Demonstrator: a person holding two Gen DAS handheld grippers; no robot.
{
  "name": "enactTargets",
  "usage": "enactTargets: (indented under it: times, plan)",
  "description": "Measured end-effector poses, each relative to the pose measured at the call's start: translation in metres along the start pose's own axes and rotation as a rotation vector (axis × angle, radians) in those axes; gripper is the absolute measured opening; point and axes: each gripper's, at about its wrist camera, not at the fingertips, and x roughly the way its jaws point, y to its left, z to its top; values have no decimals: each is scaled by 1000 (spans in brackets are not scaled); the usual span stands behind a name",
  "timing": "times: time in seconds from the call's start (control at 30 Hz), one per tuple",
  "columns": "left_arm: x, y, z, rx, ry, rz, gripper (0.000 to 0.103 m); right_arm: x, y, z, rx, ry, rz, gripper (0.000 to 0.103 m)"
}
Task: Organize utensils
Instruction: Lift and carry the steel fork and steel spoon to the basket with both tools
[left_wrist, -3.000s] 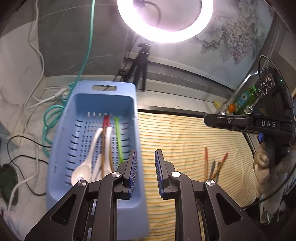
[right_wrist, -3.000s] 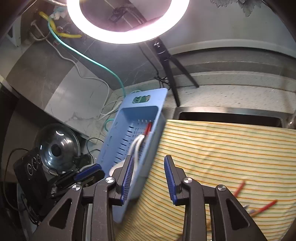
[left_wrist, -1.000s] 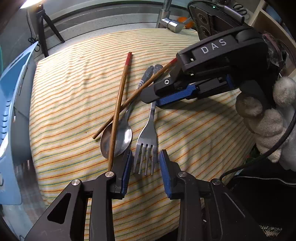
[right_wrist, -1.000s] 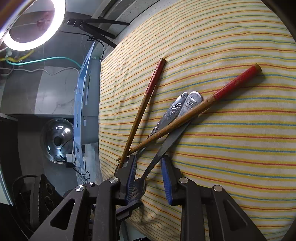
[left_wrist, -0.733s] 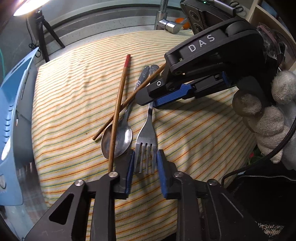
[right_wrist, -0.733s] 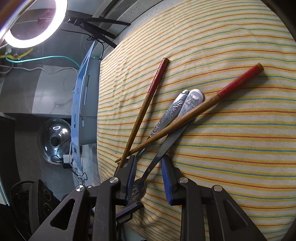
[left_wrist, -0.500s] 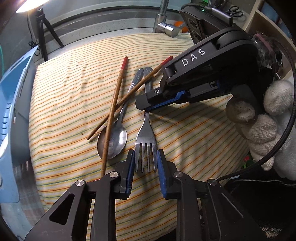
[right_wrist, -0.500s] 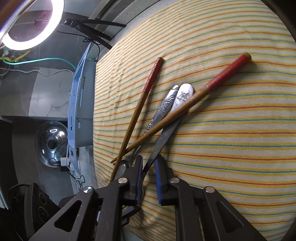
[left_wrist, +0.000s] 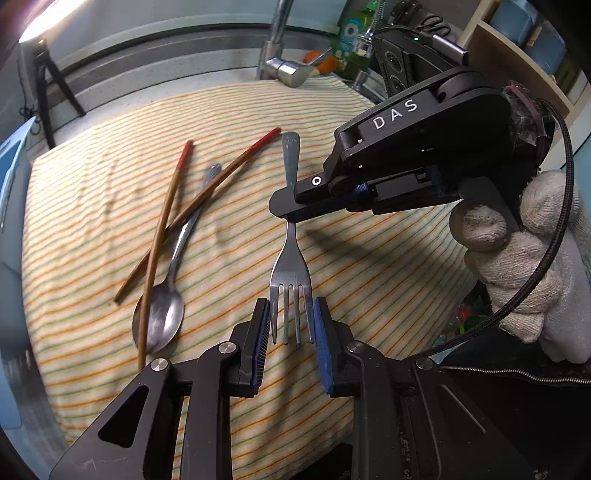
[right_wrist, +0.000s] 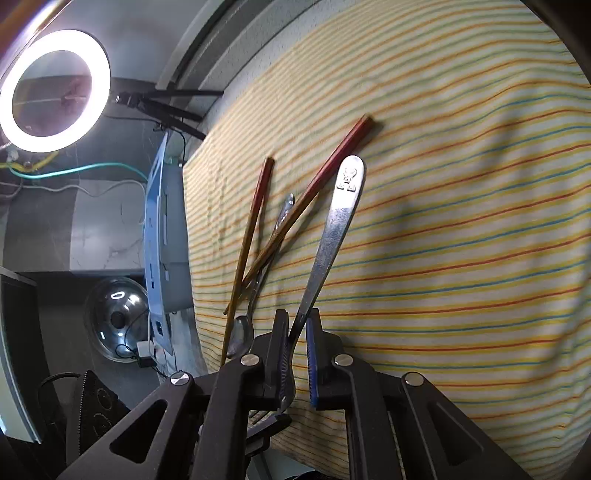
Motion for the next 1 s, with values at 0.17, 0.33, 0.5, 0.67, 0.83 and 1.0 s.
enactTargets:
  times: [0.17,0.33,0.5,0.67,0.83,1.0]
  plan:
    - [-7,2,16,2,-34,-8,22,-15,10,5,-12,-38,20,7]
    - [-23,21,22,-23,-83,17,22,-13,37,15,-61,-44,38,7]
    - [-47,47,21,-73,-138,61,22,0,79,30,-136,-32,60,6]
    - [-72,81,19,-131,-186,116,22,20,127,43,-224,-13,76,6]
    - [-89,110,15,-194,-229,163,22,47,177,53,-299,12,88,5]
    - [-98,142,7,-249,-246,200,22,79,214,58,-345,40,90,5]
